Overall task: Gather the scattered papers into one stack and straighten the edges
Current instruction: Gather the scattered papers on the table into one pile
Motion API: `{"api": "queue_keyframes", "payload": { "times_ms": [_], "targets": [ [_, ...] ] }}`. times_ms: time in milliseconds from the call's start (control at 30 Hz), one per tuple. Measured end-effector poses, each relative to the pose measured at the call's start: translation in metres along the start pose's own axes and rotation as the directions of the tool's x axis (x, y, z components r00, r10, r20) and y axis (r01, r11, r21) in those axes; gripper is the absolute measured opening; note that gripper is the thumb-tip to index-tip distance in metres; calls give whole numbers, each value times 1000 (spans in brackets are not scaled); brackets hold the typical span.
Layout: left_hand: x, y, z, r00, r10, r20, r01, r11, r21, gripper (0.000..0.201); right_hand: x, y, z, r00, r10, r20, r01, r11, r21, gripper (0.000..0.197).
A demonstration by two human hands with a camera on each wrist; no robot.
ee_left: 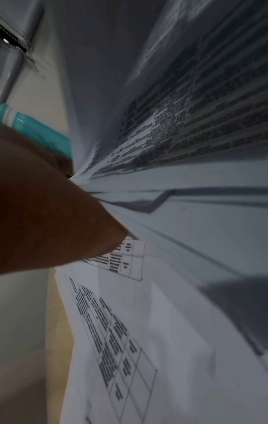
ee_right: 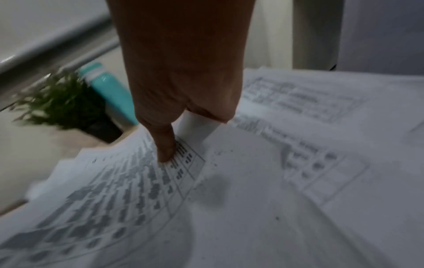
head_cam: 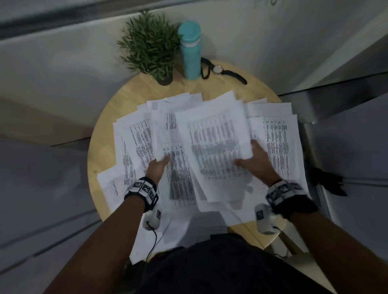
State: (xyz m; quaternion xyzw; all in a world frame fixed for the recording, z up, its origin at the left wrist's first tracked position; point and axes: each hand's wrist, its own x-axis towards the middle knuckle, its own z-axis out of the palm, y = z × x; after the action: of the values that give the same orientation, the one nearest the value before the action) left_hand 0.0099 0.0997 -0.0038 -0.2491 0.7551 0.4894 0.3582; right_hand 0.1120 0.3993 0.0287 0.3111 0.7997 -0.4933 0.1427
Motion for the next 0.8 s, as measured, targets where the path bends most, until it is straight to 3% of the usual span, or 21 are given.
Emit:
{"api": "queue_keyframes", "payload": {
  "times_ms": [100, 167, 267, 300, 400, 500, 600, 667, 800],
  "targets": [
    [-1, 0, 10, 1000, -4, 4, 4, 999, -54, 86, -2, 6, 58, 998, -21, 64, 28, 994, -107, 72],
    [-3, -2, 14, 1000, 10, -25, -9, 1000, 25, 88, -5, 5, 87, 978, -50, 201, 81, 985, -150, 67],
    [5, -11, 11, 999, 16, -28, -12, 993, 119, 61, -6, 0, 92, 956, -34, 292, 87, 981, -171, 51],
    [5, -13, 9, 999, 31, -20, -28, 990, 137, 53, -4, 0, 85, 972, -30, 235, 68, 985, -158, 46],
    [10, -19, 3, 999, 37, 2, -37, 992, 123, 61, 8, 13, 40, 991, 32, -127, -51, 988, -145, 33],
    [11, -23, 2, 999, 35, 27, -38, 995, 97, 30, 17, 38, -8, 905, 194, -380, -307, 914, -264, 49],
    [12, -24, 6, 999, 43, 27, -45, 996, 80, 27, 24, 63, -41, 825, 424, -374, -519, 831, -203, 73],
    [10, -22, 8, 998, 52, 17, -53, 997, 61, 27, 31, 83, -58, 794, 468, -388, -572, 791, -218, 91],
    [12, -22, 7, 998, 52, 38, -54, 997, 59, 32, 38, 98, -76, 828, 449, -336, -518, 841, -153, 114]
  ]
}}
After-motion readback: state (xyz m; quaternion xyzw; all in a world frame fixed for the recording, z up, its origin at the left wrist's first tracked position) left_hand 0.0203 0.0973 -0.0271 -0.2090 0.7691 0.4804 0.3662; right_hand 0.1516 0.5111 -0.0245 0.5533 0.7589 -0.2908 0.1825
